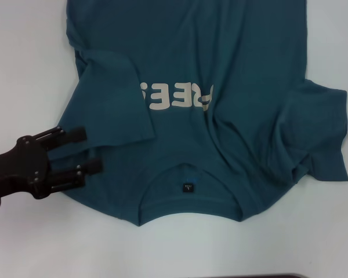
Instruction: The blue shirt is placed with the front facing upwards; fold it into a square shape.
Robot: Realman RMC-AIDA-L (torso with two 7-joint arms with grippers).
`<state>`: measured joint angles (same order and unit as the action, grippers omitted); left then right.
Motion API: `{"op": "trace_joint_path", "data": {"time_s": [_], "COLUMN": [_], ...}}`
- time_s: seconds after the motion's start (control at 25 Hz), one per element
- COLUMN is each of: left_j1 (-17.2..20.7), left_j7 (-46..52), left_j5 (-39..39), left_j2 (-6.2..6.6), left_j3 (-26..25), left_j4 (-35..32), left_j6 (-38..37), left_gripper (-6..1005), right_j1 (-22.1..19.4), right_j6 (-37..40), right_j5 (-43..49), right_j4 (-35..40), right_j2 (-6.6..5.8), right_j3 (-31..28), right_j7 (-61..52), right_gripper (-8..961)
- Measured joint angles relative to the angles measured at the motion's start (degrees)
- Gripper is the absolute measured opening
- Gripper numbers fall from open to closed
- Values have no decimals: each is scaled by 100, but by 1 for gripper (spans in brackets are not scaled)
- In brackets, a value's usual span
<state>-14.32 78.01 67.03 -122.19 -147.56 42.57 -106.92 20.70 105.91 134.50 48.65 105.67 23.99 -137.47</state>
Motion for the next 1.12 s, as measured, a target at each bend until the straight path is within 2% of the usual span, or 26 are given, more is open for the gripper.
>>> {"op": "trace_joint_path", "data": {"time_s": [0.12, 0.28, 0.64, 1.12], "left_j1": [-19, -49, -108, -109], "left_j7": [6, 31, 57, 41], "left_j5": [7, 10, 13, -4], "left_j2": [-6, -10, -15, -15], "left_j3": [-7, -46, -156, -223], "left_j4": [-2, -3, -4, -4], "left_j6": [-1, -3, 72, 222], "left_gripper": [859, 859, 859, 859], "right_j1": [42, 59, 198, 496], "right_j6": [221, 87, -644, -1243], "right_j5": [97, 176, 417, 482], "right_j4": [42, 19, -241, -764], "right_j2": [0, -7, 220, 234], "right_j3": [-134, -145, -51, -1], "right_j7": [-74, -252, -365, -560], "right_gripper": [912, 912, 912, 912]}}
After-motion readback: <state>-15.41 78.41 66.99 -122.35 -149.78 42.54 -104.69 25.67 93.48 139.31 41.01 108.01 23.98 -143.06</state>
